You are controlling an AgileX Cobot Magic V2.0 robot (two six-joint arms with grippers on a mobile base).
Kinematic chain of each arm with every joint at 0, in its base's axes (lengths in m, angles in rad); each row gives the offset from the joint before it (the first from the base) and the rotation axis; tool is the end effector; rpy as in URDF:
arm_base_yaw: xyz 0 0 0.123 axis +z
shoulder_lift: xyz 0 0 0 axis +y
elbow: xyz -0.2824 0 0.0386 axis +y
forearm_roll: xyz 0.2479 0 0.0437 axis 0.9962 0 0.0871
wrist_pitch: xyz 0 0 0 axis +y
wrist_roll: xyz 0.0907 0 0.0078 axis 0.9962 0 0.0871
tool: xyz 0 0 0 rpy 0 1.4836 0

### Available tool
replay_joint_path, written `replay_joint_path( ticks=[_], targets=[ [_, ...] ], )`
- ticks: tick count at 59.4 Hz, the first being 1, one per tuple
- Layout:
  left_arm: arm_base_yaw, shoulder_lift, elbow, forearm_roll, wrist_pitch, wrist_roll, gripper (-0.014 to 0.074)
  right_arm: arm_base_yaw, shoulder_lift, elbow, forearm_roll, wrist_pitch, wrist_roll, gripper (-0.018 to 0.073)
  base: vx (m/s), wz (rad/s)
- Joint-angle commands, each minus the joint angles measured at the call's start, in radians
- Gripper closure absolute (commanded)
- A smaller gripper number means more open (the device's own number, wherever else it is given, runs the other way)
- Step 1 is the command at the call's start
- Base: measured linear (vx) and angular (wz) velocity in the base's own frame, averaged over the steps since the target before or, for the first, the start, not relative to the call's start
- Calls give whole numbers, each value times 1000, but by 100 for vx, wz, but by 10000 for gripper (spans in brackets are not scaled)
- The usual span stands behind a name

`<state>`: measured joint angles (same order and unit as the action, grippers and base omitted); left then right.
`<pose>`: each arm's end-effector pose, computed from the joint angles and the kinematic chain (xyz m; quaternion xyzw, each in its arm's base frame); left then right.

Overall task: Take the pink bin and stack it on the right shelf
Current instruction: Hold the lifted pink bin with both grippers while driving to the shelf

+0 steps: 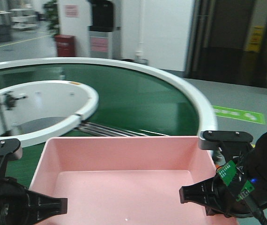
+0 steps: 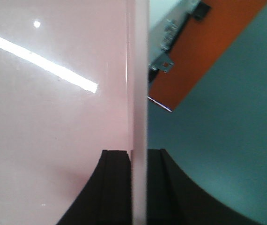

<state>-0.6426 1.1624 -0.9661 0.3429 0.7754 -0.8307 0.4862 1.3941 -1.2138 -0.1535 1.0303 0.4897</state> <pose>0.1993 -0.1224 0.3252 -0.0129 0.9308 -0.1091 0.3487 0.2526 0.1200 0.3251 -0.0222 0.9723 0.0393 0.2295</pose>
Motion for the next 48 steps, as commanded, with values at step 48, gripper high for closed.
replay_joint_path(
  ticks=[48],
  targets=[
    [-6,-35,-33,26,-88,-5,556,-8,-31,-27,-80,-19,-7,561,-6,-96]
  ],
)
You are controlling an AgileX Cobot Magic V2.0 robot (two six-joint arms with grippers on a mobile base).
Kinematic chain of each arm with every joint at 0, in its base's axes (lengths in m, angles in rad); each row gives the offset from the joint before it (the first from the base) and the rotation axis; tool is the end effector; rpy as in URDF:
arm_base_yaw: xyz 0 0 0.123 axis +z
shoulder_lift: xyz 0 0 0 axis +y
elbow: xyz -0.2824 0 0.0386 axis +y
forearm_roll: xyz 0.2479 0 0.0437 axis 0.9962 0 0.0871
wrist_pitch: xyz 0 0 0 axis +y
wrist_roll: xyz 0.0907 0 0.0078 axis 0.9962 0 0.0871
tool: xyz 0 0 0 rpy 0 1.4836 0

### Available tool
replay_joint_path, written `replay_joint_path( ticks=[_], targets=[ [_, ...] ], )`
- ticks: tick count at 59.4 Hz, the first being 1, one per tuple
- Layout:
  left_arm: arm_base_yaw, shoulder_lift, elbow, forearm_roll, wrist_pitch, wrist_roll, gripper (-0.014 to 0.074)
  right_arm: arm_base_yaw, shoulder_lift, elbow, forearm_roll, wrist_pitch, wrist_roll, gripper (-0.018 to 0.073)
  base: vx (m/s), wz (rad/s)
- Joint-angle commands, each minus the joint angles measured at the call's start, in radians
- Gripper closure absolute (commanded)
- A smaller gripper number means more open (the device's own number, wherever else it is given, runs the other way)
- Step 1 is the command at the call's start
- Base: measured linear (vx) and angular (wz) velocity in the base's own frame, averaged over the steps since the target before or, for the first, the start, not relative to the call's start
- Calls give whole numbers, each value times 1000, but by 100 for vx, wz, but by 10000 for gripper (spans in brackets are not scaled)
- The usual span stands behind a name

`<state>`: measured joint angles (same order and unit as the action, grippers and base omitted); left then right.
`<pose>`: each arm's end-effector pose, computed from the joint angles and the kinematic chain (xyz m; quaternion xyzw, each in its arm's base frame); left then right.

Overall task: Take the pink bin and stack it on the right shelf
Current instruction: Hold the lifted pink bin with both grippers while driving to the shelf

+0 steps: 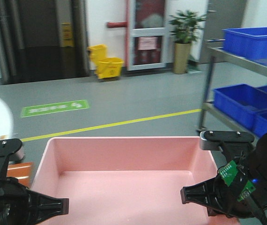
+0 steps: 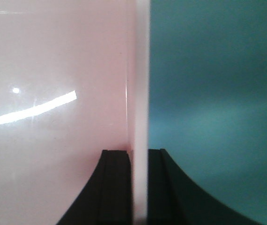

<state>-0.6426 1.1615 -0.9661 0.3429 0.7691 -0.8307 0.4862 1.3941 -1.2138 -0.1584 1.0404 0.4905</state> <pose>0.1995 -0.1227 0.3258 -0.0124 0.9296 -0.1114 0.3510 0.2521 0.1192 0.3248 -0.0222 0.9732 0.0349 0.2263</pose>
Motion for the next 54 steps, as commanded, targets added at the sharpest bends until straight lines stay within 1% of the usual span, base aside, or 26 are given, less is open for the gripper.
replay_joint_path(
  ticks=[1,10,26,41,54],
  targets=[
    [-6,-34,-33,26,-82,-5,556,-8,-31,-27,-75,-29,-8,561,4,-74],
    [-6,-34,-33,26,-82,-5,556,-8,-31,-27,-74,-29,-8,561,8,-61],
    [-6,-34,-33,26,-82,-5,556,-8,-31,-27,-72,-29,-8,561,15,-41],
    [-6,-34,-33,26,-82,-5,556,-8,-31,-27,-72,-29,-8,561,23,-32],
    [-6,-34,-33,26,-82,-5,554,-8,-31,-27,-72,-29,-8,561,31,-19]
  ],
)
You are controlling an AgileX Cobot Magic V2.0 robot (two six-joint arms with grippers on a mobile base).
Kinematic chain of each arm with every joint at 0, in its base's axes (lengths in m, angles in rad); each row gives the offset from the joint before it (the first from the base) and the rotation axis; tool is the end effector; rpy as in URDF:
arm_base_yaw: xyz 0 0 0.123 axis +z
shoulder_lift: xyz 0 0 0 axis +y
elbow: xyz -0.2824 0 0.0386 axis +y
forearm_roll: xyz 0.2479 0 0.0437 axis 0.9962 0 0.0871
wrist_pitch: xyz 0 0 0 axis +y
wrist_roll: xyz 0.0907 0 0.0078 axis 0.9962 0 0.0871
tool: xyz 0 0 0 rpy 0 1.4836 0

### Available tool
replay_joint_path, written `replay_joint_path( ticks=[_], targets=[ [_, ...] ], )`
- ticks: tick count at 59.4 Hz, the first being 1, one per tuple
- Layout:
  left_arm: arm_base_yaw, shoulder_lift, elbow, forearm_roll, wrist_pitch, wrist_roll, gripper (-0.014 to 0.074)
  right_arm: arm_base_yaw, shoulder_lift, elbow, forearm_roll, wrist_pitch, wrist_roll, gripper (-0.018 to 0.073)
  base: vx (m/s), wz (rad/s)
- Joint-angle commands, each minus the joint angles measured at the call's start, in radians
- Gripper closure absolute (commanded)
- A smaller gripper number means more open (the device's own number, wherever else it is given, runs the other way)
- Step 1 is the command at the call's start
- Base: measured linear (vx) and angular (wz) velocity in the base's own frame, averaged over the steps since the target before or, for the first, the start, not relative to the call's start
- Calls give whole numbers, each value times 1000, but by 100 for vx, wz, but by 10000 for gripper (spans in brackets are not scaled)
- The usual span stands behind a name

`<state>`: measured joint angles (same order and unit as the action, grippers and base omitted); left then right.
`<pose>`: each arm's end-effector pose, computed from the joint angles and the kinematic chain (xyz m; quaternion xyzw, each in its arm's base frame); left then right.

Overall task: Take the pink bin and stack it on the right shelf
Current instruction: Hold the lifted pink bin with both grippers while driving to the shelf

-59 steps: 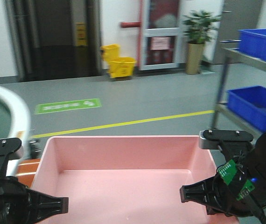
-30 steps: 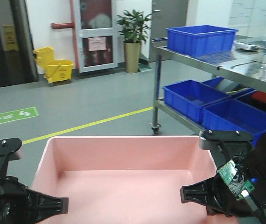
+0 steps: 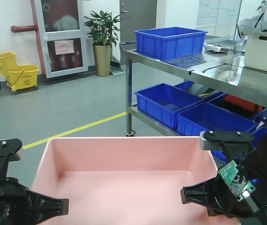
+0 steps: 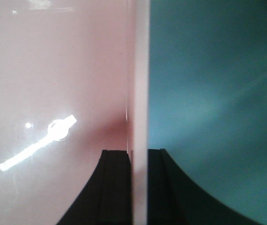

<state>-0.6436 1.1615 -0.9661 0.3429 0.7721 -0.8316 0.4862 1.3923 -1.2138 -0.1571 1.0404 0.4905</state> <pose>0.1992 -0.1227 0.3256 -0.0126 0.9301 -0.1108 0.3499 0.2517 0.1191 0.3253 -0.0219 0.9730 0.0359 0.2268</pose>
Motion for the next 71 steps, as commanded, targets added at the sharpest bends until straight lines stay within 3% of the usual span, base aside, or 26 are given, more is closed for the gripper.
replay_joint_path(
  ticks=[1,71],
  targets=[
    [-5,-34,-33,26,-85,-4,554,-8,-29,-27,-73,-29,-8,561,35,-11],
    [-5,-34,-33,26,-84,-4,555,-8,-29,-27,-73,-29,-8,561,41,-4]
  ],
)
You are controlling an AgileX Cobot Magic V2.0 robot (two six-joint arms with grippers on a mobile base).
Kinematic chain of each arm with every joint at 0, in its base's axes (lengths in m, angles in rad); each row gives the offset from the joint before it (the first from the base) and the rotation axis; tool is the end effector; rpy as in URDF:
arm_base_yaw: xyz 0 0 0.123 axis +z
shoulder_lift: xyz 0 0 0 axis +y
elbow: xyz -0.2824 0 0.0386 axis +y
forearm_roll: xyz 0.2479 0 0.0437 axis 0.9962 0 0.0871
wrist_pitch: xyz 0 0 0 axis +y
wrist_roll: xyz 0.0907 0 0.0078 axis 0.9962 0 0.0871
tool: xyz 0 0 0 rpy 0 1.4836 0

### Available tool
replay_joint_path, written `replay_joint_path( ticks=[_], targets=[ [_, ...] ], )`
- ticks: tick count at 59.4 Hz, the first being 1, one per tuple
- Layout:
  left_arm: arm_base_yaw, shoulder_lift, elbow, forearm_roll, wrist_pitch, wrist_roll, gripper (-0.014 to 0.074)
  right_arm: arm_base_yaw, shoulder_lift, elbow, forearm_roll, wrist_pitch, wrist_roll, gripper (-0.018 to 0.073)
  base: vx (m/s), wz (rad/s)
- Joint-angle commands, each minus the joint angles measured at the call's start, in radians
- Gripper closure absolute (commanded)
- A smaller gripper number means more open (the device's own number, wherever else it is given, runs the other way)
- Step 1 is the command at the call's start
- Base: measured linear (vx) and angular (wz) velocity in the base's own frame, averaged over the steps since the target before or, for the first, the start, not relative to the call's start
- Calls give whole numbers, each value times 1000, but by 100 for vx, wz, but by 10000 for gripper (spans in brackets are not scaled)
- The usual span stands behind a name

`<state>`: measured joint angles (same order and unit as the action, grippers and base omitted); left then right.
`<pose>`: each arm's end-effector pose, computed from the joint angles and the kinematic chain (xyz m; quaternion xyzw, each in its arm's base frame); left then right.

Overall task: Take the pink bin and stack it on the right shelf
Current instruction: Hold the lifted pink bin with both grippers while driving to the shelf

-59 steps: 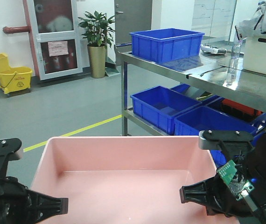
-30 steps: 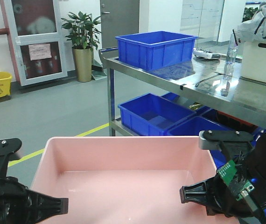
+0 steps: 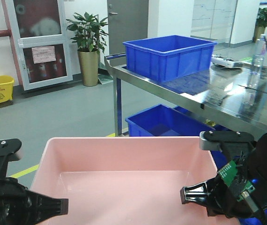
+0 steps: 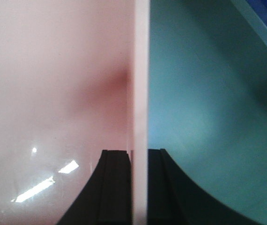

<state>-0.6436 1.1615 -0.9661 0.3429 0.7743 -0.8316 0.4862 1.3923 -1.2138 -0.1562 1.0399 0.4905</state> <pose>0.1991 -0.1226 0.3255 -0.0128 0.9305 -0.1100 0.3492 0.2517 0.1192 0.3253 -0.0218 0.9730 0.0364 0.2268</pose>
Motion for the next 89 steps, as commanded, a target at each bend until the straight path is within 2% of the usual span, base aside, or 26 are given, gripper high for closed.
replay_joint_path(
  ticks=[1,33,89],
  targets=[
    [-5,-34,-33,26,-86,-4,555,-8,-29,-27,-74,-29,-8,561,44,14],
    [-5,-34,-33,26,-87,-4,555,-8,-29,-27,-74,-29,-8,561,42,-4],
    [-5,-34,-33,26,-87,-4,555,-8,-29,-27,-74,-29,-8,561,34,-43]
  ],
)
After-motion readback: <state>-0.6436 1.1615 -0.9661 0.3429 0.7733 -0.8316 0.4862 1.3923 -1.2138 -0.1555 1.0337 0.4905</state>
